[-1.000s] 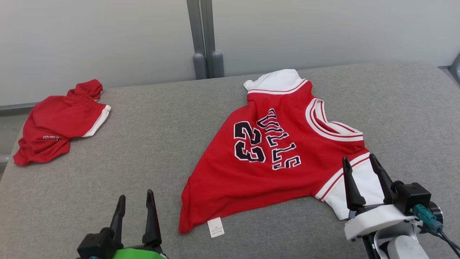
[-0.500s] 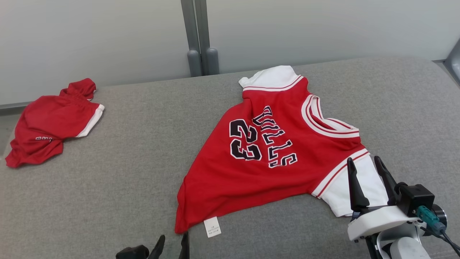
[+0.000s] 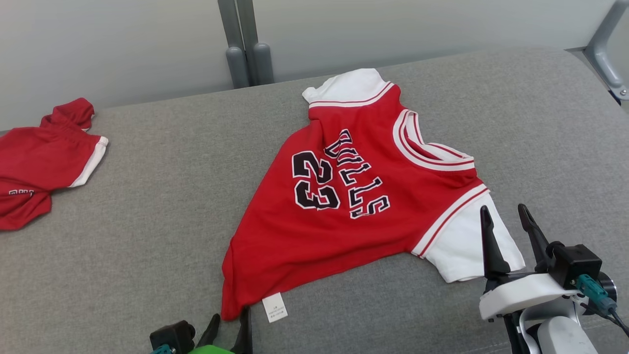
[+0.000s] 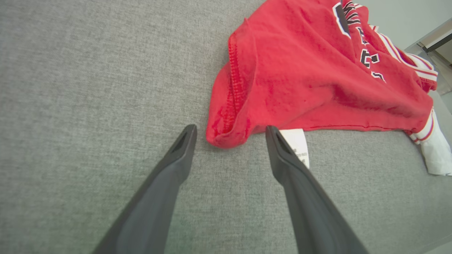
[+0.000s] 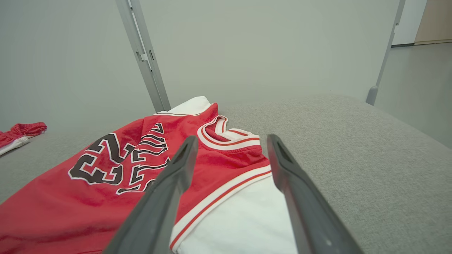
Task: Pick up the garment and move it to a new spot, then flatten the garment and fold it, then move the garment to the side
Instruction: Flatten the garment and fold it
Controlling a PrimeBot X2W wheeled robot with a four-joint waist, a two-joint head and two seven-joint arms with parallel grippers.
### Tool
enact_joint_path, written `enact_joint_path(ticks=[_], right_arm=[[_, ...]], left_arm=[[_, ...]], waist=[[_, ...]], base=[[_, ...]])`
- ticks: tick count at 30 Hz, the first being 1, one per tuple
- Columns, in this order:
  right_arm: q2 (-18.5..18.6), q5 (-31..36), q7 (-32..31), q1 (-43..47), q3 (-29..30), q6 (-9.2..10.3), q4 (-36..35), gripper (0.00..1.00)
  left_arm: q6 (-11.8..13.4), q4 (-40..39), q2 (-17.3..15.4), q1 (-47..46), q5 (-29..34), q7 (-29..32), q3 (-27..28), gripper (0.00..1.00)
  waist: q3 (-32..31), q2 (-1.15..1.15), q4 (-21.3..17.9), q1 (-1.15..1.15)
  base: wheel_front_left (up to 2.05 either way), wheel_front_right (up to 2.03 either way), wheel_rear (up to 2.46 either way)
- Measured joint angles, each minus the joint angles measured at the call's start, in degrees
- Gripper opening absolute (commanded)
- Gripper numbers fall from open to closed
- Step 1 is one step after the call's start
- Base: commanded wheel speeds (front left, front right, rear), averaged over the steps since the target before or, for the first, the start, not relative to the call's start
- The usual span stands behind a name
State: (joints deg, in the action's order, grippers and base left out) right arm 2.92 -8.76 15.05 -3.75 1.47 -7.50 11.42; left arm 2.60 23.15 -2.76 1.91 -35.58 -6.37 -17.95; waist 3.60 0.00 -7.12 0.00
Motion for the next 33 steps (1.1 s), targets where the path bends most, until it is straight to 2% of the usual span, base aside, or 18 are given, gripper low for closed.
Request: enact_joint_path(ticks=[3,6,7,12,14,15,25,33], right_arm=[[0.00,0.00,0.00,-0.08,0.12,0.00,0.03,1.00],[0.00,0.00,0.00,-0.24,0.23,0.00,0.21,1.00],[0.00,0.00,0.00,-0.31,0.29,0.00,0.31,1.00],[-0.01,0.30,0.00,-0.37,0.82,0.00,1.36,1.00],[-0.01,0.64,0.00,-0.37,1.11,0.00,2.12,1.00],[-0.02,0.94,0.00,-0.37,1.35,0.00,2.85,1.00],[-0.01,1.93,-2.44,-0.20,7.71,0.00,13.84,1.00],[-0.03,0.89,-2.87,-3.86,8.44,0.00,23.72,1.00]], left_arm=[[0.29,1.03,0.00,-0.52,-1.65,-0.13,0.09,1.00],[0.55,1.96,0.00,-1.32,-4.09,-0.63,0.13,0.84],[0.66,2.26,-0.01,-1.66,-4.30,-0.76,0.02,0.73],[0.52,4.00,-0.01,-3.08,-6.31,-1.25,-0.82,0.36],[0.53,4.59,-0.01,-3.66,-6.46,-1.27,-1.26,0.09],[0.53,4.90,-0.01,-3.87,-6.57,-1.36,-1.45,0.00],[0.45,2.33,-0.25,-4.89,-7.16,-5.46,0.16,0.00],[1.45,-1.59,-1.62,-4.26,-7.34,-5.79,1.26,0.00]], waist=[[0.46,0.00,-0.48,0.00],[0.78,0.00,-0.87,0.00],[0.85,0.00,-0.96,0.00],[1.14,0.00,-1.36,0.00],[1.20,0.00,-1.45,0.00],[1.25,0.00,-1.50,0.00],[1.49,0.00,-0.50,0.00],[1.72,0.00,0.66,0.00]], base=[[0.00,0.00,0.00],[0.00,0.00,0.00],[0.00,0.00,0.00],[0.00,0.00,0.00],[0.00,0.00,0.00],[0.00,0.00,0.00],[0.00,0.00,0.00],[0.00,0.00,0.00]])
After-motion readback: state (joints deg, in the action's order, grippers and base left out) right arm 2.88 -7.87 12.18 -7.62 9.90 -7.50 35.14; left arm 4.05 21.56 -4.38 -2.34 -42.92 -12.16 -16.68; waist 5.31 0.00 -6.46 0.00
